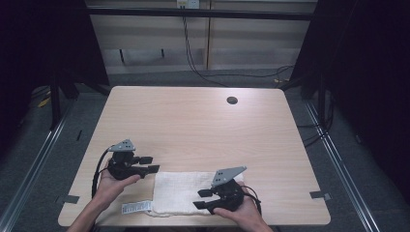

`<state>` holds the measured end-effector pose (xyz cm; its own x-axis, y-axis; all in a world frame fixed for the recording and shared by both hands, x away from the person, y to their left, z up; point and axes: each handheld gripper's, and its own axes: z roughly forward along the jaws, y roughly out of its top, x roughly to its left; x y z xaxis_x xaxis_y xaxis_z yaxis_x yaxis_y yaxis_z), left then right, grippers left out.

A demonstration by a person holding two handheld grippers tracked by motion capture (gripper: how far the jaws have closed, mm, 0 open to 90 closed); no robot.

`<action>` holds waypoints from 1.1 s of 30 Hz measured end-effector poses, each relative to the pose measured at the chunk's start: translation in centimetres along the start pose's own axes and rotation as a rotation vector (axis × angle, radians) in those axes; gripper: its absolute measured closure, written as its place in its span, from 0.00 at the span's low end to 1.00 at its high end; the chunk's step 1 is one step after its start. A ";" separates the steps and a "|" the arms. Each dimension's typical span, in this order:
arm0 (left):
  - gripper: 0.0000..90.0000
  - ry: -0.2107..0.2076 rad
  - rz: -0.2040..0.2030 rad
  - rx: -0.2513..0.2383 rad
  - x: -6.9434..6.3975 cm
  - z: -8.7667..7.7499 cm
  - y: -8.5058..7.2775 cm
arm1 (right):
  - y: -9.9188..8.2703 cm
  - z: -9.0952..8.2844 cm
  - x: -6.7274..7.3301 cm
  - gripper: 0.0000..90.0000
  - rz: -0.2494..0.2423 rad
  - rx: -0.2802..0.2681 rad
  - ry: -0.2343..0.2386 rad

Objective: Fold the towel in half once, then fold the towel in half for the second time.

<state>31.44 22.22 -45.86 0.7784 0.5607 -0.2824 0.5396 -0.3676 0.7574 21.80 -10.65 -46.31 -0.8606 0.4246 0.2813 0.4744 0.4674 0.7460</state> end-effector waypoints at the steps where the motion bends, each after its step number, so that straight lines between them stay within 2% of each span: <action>1: 0.54 0.000 0.000 0.000 0.0 0.0 0.0 | 0.0 0.0 0.0 0.64 0.000 0.000 0.000; 6: 0.53 0.009 0.013 0.009 0.3 0.3 0.1 | 1.5 2.4 0.9 0.64 -0.032 0.021 0.032; 8: 0.53 0.002 0.014 0.012 0.4 0.6 0.1 | 2.2 3.8 1.4 0.64 -0.049 0.033 0.062; 9: 0.53 -0.001 0.010 0.013 0.5 0.7 0.1 | 2.7 4.7 1.5 0.62 -0.047 0.032 0.092; 10: 0.53 -0.008 0.012 0.017 0.6 0.8 0.1 | 2.7 4.7 1.5 0.62 -0.047 0.032 0.092; 12: 0.53 -0.004 0.009 0.023 0.7 1.0 0.0 | 3.1 5.5 1.6 0.61 -0.045 0.035 0.124; 14: 0.51 -0.002 0.009 0.028 0.8 1.0 0.0 | 3.7 6.8 1.9 0.61 -0.063 0.053 0.132; 18: 0.51 -0.019 -0.009 0.009 1.0 0.7 -0.1 | 4.0 7.9 2.1 0.61 -0.060 0.067 0.119; 20: 0.51 -0.031 -0.018 0.006 1.1 0.6 -0.1 | 4.0 8.3 2.1 0.61 -0.057 0.074 0.132; 21: 0.51 -0.016 -0.010 0.006 1.0 0.5 -0.1 | 4.1 8.5 2.0 0.61 -0.066 0.082 0.136; 25: 0.49 -0.005 -0.013 0.005 1.0 0.5 -0.1 | 4.2 8.9 1.8 0.63 -0.077 0.088 0.123; 29: 0.47 0.012 -0.021 0.020 1.2 0.9 -0.2 | 4.9 9.5 1.9 0.65 -0.092 0.094 0.142; 33: 0.47 0.014 -0.026 0.038 1.4 1.0 -0.5 | 5.4 10.6 2.2 0.65 -0.104 0.105 0.139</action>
<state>32.58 22.41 -47.18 0.7594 0.5805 -0.2938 0.5718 -0.3800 0.7271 24.46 1.03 -48.01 -0.9198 0.2622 0.2918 0.3920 0.5846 0.7103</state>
